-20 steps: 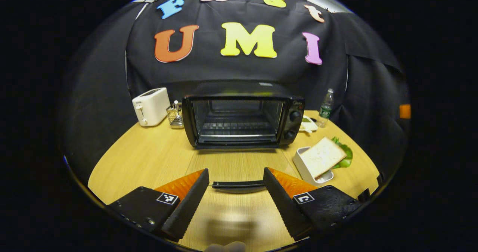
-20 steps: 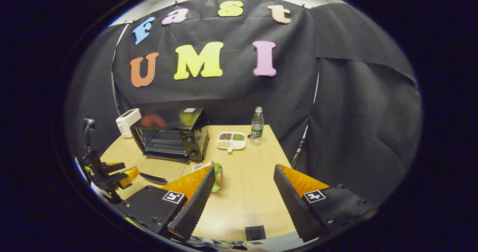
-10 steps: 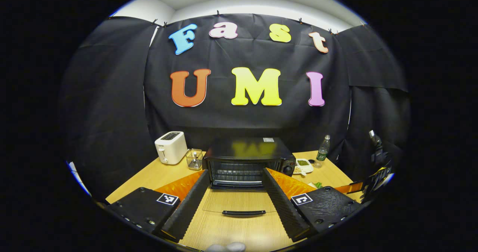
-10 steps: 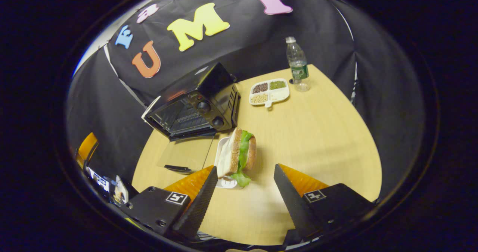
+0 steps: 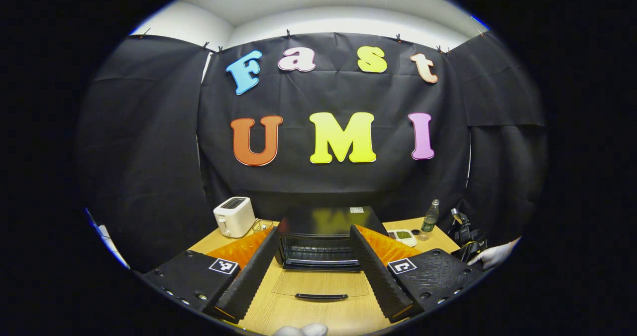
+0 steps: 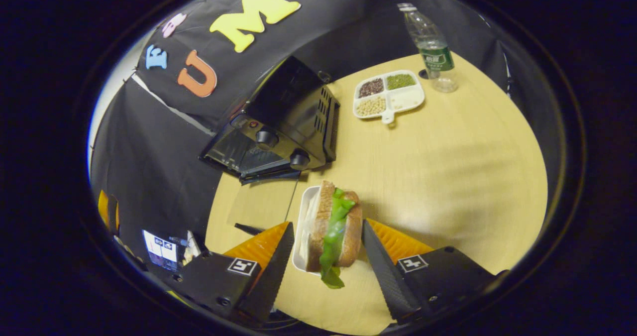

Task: Open the electric oven with the left hand, put the food in, and close the electric oven.

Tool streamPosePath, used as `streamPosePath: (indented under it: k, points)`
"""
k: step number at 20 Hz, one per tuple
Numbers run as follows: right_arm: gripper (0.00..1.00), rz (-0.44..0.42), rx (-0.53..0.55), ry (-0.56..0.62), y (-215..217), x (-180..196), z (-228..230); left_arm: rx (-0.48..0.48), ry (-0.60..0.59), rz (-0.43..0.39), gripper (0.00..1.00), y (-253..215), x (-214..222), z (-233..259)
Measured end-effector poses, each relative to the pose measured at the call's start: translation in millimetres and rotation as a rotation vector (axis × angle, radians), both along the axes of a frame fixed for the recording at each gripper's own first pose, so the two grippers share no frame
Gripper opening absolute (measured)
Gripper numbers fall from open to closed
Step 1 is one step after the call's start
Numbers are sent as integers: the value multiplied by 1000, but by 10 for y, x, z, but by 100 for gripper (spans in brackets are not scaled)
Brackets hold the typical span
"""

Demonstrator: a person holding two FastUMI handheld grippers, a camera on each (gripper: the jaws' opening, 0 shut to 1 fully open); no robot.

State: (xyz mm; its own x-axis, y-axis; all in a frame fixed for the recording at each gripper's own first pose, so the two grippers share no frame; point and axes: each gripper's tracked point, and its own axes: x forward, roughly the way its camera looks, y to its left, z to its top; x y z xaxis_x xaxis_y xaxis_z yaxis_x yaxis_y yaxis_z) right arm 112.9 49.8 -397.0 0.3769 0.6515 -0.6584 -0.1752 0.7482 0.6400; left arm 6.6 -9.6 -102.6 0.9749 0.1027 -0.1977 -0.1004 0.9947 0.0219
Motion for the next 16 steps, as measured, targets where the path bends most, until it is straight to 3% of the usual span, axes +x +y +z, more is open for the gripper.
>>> streamPosePath:
  k: [3, 4, 8, 10, 11, 12, 16]
  points:
    - [65, 21, 3, 42, 12, 52, -97, 7, 8, 10, 94, -1, 22, -6]
    - [51, 17, 14, 49, 17, 67, -98, 9, 11, 15, 94, 2, 25, -2]
    - [37, 9, 27, 40, 47, 68, -4, -8, 24, 17, 94, 34, 54, -62]
    - [34, 3, 9, 25, 64, 44, 82, -13, 27, 7, 94, 68, 49, -78]
    - [43, -4, 5, 11, 81, 40, 145, -14, 29, 0, 94, 93, 43, -88]
    - [34, -15, 0, -3, 97, 42, 220, -14, 27, -7, 94, 121, 35, -89]
    - [34, -96, 24, -61, 257, 20, 593, -28, 31, -43, 94, 248, 16, -134]
